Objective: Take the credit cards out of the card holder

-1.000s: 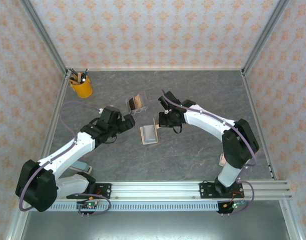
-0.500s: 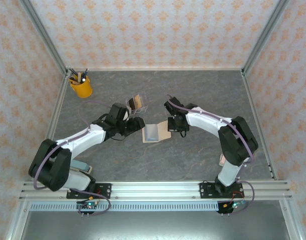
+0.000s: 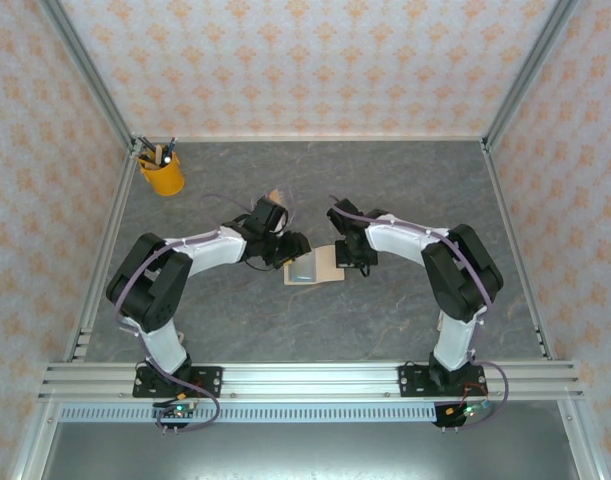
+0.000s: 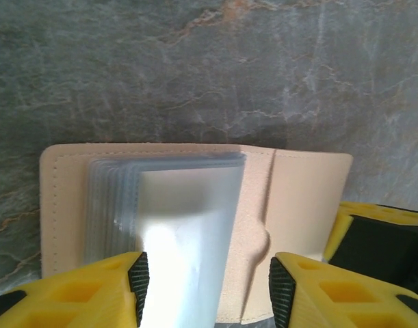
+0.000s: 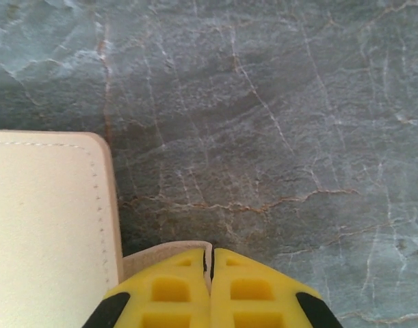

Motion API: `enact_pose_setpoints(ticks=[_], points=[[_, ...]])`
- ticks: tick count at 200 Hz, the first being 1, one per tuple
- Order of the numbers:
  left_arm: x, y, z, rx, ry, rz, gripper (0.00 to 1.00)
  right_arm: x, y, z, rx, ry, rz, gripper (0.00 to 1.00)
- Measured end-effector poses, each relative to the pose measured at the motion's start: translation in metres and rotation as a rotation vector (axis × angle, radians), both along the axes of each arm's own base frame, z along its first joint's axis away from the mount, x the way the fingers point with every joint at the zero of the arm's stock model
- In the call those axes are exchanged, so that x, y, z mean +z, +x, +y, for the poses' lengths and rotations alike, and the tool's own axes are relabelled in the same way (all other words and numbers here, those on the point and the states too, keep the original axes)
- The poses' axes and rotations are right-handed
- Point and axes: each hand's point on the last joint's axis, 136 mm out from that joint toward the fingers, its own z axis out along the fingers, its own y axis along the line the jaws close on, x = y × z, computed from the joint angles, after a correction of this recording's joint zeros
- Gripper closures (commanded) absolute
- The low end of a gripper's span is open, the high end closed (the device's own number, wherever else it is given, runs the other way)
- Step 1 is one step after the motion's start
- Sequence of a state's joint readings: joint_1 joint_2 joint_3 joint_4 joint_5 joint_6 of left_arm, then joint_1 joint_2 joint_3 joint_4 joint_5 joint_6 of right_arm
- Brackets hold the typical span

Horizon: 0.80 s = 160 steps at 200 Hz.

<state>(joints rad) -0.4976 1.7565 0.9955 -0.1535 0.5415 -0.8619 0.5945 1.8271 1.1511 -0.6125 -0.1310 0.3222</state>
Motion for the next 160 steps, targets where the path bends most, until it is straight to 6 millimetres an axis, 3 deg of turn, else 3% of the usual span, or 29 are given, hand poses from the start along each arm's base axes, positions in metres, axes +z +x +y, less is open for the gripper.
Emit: enact_pose_setpoints(ticks=[34,160], points=[[-0.0015,-0.0001,0.0033,-0.011,0.043,0.019,0.35,-0.0003,0.0011,0.0013,0.030,0.010,0.009,1.00],[-0.0061,-0.0072,0.0012,-0.104,0.199,0.020,0.32,-0.0006,0.0028,0.0067,0.057,0.041,0.032,1.00]])
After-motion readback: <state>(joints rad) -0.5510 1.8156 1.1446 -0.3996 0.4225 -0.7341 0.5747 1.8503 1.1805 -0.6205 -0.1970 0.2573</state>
